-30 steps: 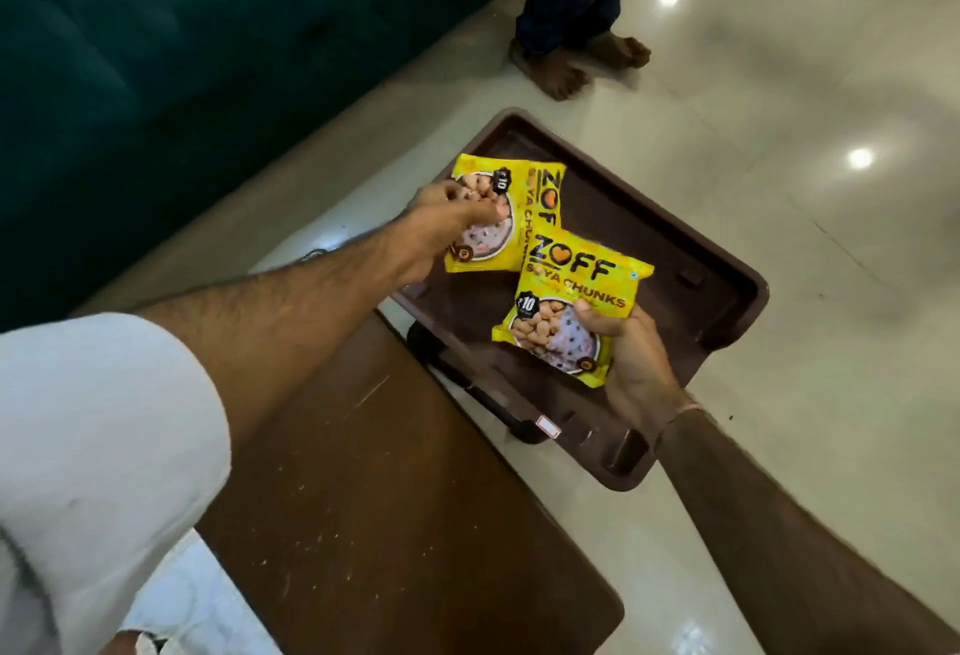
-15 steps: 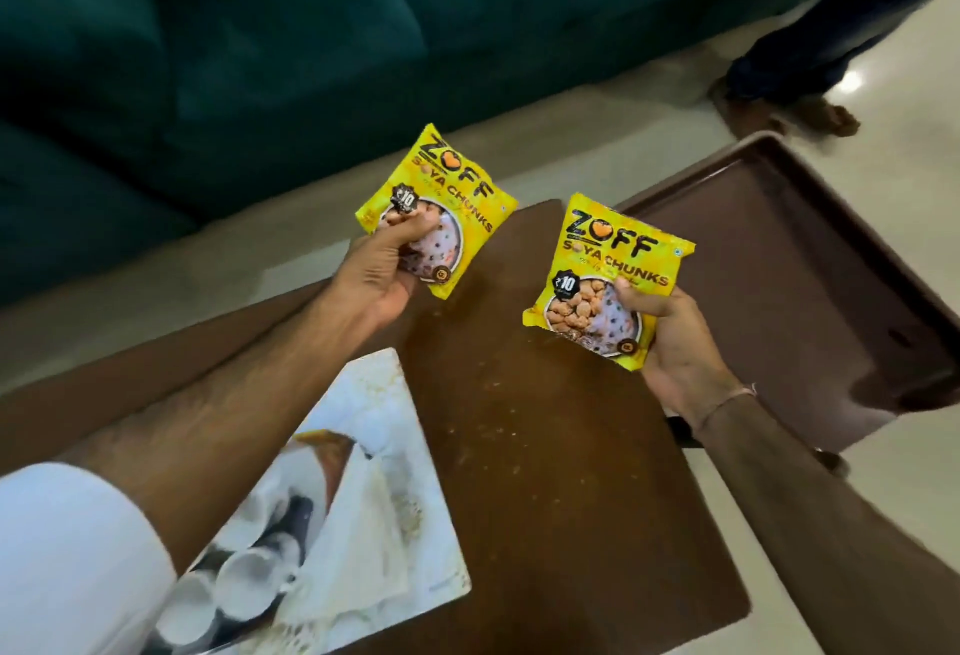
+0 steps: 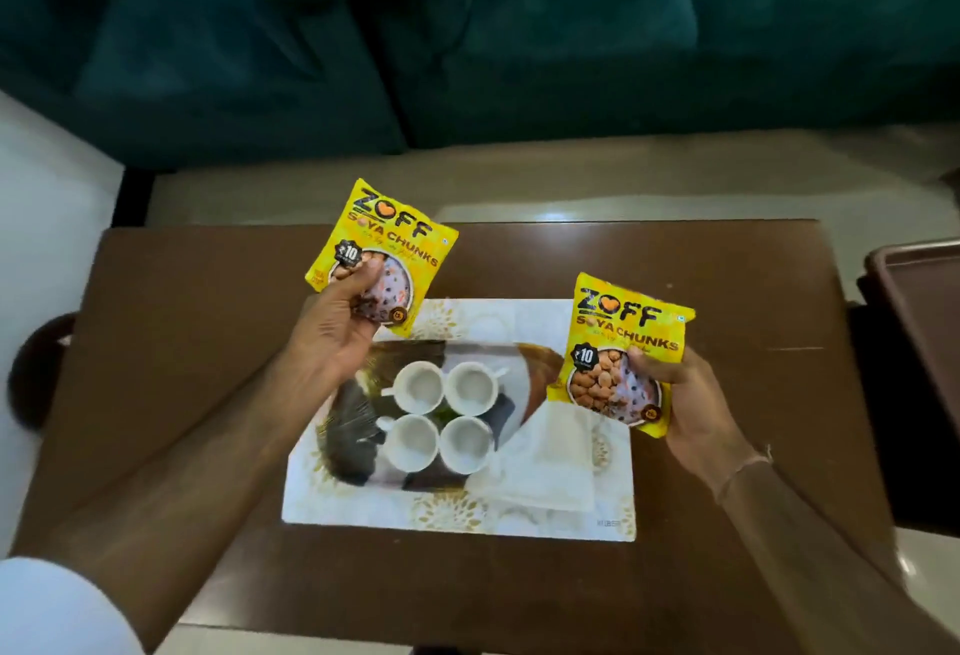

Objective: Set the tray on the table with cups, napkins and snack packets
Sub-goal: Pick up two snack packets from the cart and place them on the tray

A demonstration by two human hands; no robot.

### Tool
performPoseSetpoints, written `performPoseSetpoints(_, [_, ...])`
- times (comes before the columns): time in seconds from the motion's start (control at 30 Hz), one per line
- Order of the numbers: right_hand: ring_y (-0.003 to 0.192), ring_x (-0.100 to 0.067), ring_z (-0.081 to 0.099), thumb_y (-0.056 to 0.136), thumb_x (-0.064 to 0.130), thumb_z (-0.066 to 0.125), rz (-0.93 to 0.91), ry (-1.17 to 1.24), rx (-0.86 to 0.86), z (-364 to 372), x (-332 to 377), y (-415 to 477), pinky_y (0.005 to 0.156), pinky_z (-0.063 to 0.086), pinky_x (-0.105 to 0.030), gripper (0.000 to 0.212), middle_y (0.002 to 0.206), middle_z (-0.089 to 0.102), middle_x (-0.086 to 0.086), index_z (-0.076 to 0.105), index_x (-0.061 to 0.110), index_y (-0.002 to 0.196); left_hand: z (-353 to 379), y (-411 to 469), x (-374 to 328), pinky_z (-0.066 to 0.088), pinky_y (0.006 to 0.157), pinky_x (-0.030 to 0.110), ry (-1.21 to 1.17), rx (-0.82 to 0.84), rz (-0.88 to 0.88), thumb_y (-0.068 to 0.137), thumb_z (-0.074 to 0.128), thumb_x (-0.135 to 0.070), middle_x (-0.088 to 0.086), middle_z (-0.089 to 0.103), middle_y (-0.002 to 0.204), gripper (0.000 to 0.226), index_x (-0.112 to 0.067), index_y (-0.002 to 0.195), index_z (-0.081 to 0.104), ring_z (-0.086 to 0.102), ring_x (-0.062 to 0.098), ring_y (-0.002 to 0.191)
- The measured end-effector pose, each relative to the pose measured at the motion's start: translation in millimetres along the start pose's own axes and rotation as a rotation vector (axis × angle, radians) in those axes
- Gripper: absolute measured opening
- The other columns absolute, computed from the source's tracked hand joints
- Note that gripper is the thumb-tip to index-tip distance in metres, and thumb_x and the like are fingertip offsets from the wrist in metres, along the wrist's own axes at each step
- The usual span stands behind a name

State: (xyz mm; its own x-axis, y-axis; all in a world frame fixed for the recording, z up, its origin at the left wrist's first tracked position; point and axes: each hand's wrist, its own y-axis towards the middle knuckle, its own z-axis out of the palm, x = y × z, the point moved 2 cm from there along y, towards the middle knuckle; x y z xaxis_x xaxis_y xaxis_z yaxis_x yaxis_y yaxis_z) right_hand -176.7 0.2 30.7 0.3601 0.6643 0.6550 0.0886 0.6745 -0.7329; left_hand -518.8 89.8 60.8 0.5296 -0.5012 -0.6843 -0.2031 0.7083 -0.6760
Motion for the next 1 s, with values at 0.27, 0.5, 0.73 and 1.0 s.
performPoseSetpoints(0.27, [0.108, -0.041, 0.069, 0.089, -0.001, 0.065, -0.025, -0.161, -0.137, 16.9, -72.9, -26.6, 0.095, 0.053, -0.057, 0.034, 0.117, 0.073, -0.019, 0.067, 0.008, 0.121, -120.8, -30.1, 19.9, 0.060, 0.055, 0.031, -0.103, -0.208, -0.092, 0.089, 0.069, -0.006, 0.003, 0.077, 0.078, 0.022, -0.017, 0.070, 0.067, 0.076, 0.016, 0.071])
performPoseSetpoints(0.5, [0.109, -0.043, 0.067, 0.088, 0.000, 0.069, -0.118, -0.309, -0.243, 12.1, -104.7, -41.0, 0.100, 0.047, -0.065, 0.035, 0.116, 0.071, -0.020, 0.063, 0.007, 0.122, -168.8, -53.5, 72.3, 0.058, 0.063, 0.036, -0.096, -0.375, -0.154, 0.085, 0.075, -0.006, 0.012, 0.071, 0.101, 0.013, -0.004, 0.095, 0.066, 0.070, 0.028, 0.093])
performPoseSetpoints(0.73, [0.111, -0.036, 0.067, 0.089, 0.003, 0.070, -0.164, -0.365, -0.235, 32.1, -103.1, -35.5, 0.100, 0.051, -0.054, 0.039, 0.117, 0.071, -0.013, 0.059, 0.010, 0.125, -165.9, -60.3, 106.3, 0.055, 0.089, 0.047, -0.137, -0.389, -0.174, 0.087, 0.073, -0.003, 0.021, 0.067, 0.121, 0.023, -0.003, 0.108, 0.065, 0.064, 0.036, 0.116])
performPoseSetpoints(1.0, [0.102, -0.030, 0.066, 0.090, 0.023, 0.074, -0.209, -0.629, -0.301, 47.2, -108.3, -33.0, 0.090, 0.054, -0.043, 0.032, 0.107, 0.069, -0.003, 0.057, 0.019, 0.117, -168.6, -55.8, 116.5, 0.060, 0.072, 0.042, 0.003, -0.502, -0.165, 0.074, 0.087, -0.017, 0.016, 0.071, 0.114, 0.038, -0.006, 0.104, 0.067, 0.068, 0.034, 0.107])
